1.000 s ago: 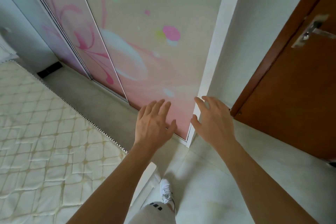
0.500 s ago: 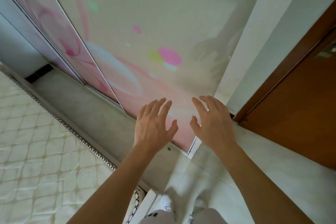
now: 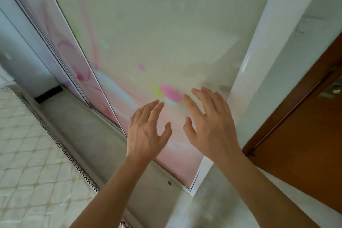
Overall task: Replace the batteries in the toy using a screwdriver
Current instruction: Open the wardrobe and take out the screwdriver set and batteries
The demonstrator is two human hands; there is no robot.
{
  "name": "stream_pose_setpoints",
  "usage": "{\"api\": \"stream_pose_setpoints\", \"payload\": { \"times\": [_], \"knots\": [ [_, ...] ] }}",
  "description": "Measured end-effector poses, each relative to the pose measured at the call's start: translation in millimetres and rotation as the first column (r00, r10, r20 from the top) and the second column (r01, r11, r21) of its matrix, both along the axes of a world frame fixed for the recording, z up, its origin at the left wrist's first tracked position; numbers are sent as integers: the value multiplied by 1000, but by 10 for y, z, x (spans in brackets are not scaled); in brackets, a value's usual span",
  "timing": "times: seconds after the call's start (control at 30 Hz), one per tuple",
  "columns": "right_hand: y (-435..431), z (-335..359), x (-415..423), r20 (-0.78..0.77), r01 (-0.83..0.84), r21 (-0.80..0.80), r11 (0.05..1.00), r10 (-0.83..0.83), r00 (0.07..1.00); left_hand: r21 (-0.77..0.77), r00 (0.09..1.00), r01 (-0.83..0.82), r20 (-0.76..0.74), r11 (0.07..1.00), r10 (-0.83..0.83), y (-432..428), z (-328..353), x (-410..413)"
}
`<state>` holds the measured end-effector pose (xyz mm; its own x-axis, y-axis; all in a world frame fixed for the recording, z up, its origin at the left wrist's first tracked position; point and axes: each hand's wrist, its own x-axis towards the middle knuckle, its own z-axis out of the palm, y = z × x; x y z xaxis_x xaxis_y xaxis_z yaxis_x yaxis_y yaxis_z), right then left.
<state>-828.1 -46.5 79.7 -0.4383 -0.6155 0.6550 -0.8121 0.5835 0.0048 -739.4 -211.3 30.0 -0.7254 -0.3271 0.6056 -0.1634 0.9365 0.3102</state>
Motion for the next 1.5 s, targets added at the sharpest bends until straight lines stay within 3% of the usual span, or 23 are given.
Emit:
{"api": "stream_pose_setpoints", "payload": {
  "times": [0.17,0.3,0.47,0.63,0.83,1.3,1.5],
  "knots": [
    [-124,696,-53,-195,9,-35,999,-16,981,-108,990,98,-95,989,-108,-289,498,-275],
    [-181,993,-102,-281,55,17,998,-48,958,-245,990,115,-49,963,-131,-477,820,-547],
    [-235,1018,-298,-354,261,154,953,-193,915,-316,994,112,35,942,-106,-660,1073,-842],
    [-323,915,-374,-390,413,232,881,-304,869,-345,983,164,-17,924,-180,-795,1002,-1103],
    [-418,839,-478,-517,486,171,857,-342,785,-355,966,188,-100,916,-237,-934,900,-1246],
    [-1083,864,-526,-484,373,110,921,-278,830,-339,969,164,-120,926,-216,-1579,940,-1252],
    [-1272,1020,-448,-304,115,175,978,-57,951,-280,985,155,-31,947,-170,-1832,1052,-1040]
  ]
}}
